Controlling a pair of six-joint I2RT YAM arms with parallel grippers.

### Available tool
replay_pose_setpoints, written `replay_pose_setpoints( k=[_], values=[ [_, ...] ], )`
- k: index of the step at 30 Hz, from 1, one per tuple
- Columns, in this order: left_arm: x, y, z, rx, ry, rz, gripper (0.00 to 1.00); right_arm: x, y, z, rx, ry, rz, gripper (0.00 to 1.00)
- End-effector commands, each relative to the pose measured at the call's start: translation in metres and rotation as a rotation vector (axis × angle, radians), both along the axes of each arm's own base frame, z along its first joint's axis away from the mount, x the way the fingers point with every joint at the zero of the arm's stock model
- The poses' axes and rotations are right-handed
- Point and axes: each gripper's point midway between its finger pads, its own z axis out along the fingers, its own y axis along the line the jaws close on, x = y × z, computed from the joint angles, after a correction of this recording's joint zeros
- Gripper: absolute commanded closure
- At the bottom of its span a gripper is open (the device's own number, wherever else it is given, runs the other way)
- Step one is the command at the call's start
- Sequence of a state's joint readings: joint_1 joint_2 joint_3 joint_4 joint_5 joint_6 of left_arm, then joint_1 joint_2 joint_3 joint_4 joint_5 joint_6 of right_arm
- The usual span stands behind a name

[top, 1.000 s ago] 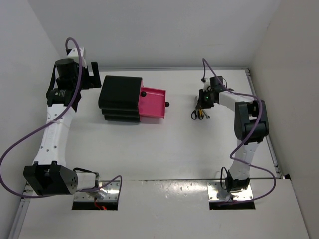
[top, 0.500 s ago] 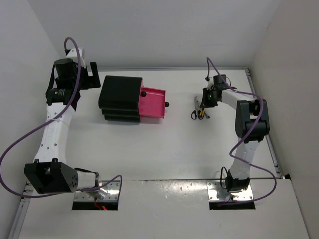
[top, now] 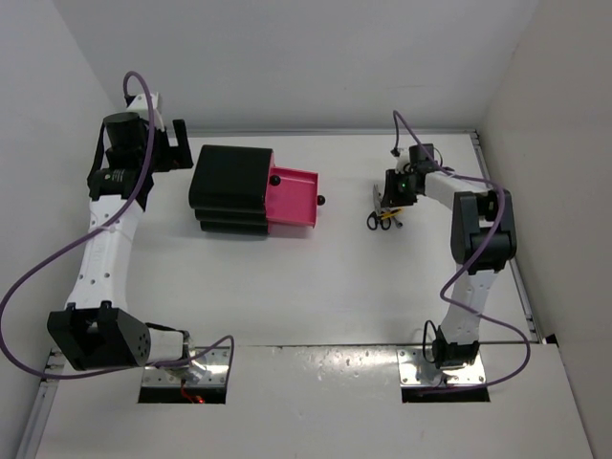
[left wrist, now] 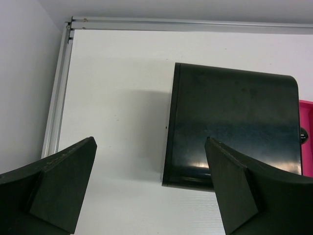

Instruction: Sort the tools into containers

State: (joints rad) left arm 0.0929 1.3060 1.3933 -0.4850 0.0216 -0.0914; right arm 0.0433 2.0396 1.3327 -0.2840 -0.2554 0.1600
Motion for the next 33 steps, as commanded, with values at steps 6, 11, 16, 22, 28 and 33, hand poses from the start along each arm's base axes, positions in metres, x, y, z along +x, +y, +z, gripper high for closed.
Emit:
replay_pose_setpoints(
  k=[6, 11, 16, 22, 28, 33],
  values=[
    [0.002, 0.004, 0.005, -0.019, -0.02, 0.008, 0.0, 0.012, 0.016, 0.035, 0.015, -0.12, 0.074, 0.66],
    [0.003, 0.008, 0.001, -0.02, -0.011, 0.017, 0.0, 0.01, 0.029, 0.03, 0.008, -0.099, 0.101, 0.66],
    [0.003, 0.006, 0.001, -0.024, -0.012, 0.009, 0.0, 0.018, 0.026, 0.02, -0.052, -0.088, 0.053, 0.66],
    [0.003, 0.01, 0.001, -0.024, -0.012, 0.018, 0.0, 0.023, 0.018, 0.01, -0.114, -0.072, 0.009, 0.66],
    [0.004, 0.014, -0.006, -0.026, 0.006, 0.028, 0.0, 0.024, 0.02, 0.005, -0.127, -0.057, 0.001, 0.66],
    [0.003, 0.014, -0.011, -0.027, 0.016, 0.028, 0.0, 0.022, 0.019, -0.002, -0.131, -0.031, 0.003, 0.66]
  ],
)
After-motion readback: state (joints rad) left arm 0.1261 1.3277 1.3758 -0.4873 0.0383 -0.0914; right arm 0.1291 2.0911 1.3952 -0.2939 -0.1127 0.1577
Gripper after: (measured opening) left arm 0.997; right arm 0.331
